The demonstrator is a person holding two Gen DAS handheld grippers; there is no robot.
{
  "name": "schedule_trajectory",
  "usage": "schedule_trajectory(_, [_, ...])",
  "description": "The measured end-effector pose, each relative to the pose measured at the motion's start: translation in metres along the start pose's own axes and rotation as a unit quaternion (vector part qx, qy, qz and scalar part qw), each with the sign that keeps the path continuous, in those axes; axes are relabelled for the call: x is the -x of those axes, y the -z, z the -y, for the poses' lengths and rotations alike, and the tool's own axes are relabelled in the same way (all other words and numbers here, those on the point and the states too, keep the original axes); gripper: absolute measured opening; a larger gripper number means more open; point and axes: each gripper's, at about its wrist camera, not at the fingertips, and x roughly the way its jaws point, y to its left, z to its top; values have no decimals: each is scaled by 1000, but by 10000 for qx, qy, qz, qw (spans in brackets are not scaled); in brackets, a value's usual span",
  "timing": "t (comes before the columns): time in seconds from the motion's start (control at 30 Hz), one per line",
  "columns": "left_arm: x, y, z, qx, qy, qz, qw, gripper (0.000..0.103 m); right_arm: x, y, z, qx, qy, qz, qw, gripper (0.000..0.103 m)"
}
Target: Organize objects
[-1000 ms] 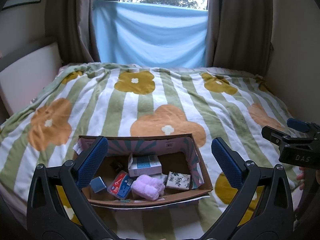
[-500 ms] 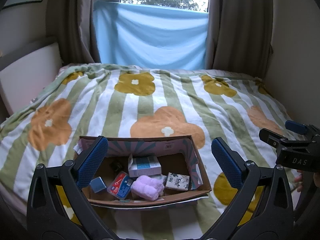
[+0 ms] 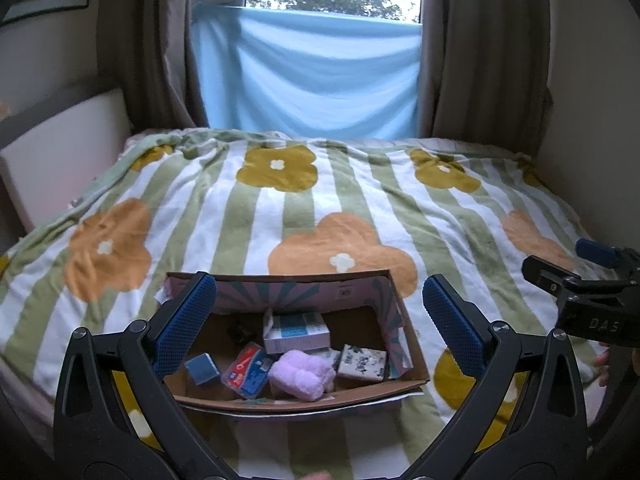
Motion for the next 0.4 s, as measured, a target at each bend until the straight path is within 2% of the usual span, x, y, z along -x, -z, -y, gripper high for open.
schedule_trajectory(0.27, [8,0,-9,326,25,240,9992,103,0,1,0,7,0,-9,10000,103])
schedule_trajectory(0.4, [7,0,-13,368,89,198,9991,103,0,0,-2,15,5,-25,10000,103])
